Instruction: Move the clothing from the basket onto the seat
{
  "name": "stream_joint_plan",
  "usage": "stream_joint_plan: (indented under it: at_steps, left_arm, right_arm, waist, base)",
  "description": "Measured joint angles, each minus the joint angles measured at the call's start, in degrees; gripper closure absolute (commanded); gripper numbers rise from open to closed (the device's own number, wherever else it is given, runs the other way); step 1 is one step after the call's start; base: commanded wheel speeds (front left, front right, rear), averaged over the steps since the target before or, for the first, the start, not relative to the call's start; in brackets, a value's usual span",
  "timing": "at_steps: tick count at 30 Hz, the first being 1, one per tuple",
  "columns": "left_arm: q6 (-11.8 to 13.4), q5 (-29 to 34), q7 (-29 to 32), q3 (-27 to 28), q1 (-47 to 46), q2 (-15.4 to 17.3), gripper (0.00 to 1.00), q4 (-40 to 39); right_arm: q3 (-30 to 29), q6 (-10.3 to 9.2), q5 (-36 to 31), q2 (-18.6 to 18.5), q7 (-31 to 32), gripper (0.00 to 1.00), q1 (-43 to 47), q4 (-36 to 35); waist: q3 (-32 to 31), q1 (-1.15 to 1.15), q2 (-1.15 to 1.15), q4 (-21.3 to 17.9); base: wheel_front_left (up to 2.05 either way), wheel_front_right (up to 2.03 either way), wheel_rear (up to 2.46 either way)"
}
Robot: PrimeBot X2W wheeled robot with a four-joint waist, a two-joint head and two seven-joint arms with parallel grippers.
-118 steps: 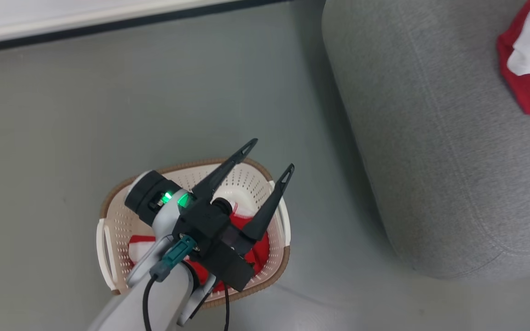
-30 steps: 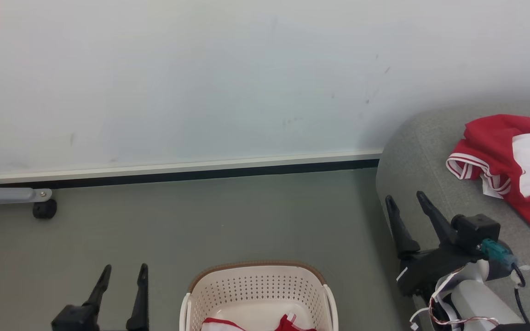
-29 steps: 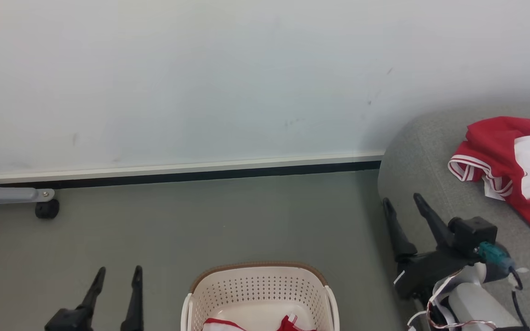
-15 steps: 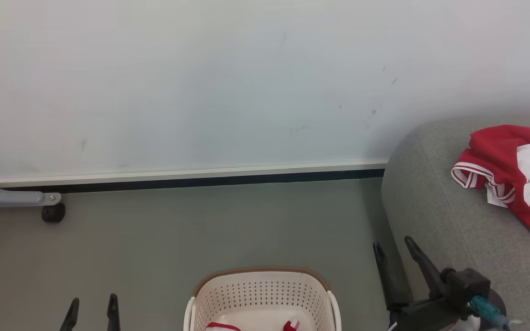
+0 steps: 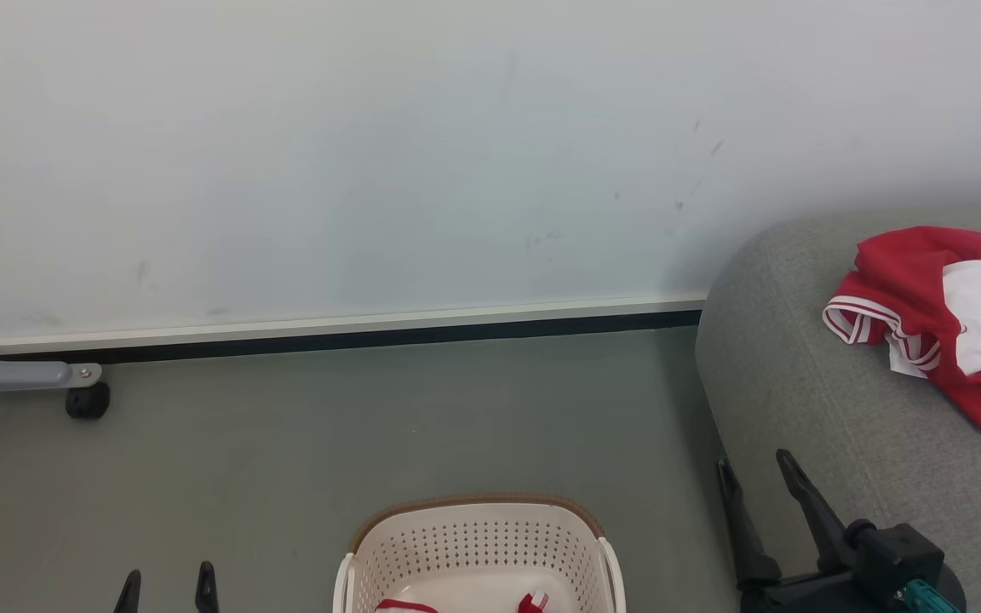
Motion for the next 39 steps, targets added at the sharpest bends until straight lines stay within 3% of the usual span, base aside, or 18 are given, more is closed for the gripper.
stream_joint_plan:
  at_steps: [26,32,39]
  left_arm:
    - [0.04,3.01,-0.14,0.11,1.6,-1.7,0.0,-4.41]
    - [-0.62,3.71,0.7,-2.55,-3.63,-1.75,0.0,-4.07]
    - [-3.18,4.98,3.01,-6.13,-10.83,-1.57,0.0,0.66]
  right_arm:
    - [-2.68,-0.51,-2.49,0.04,0.0,0.0,0.93,-4.14]
    - [-4.65,-0.74,-3.11,-0.01,0.0,0.0,-0.54,-5.99]
    - [-7.49,-0.94,-3.91,-0.52,-0.01,0.0,-2.89,-7.91]
  waist:
    - [3.13,0.0,0.0,-1.12]
    - [6.57,0.01,0.01,-1.64]
    - [11.79,0.01,0.01,-2.22]
  base:
    - [0.0,0.0,0.0]
    - [0.0,0.0,0.0]
    - [0.0,0.0,0.0]
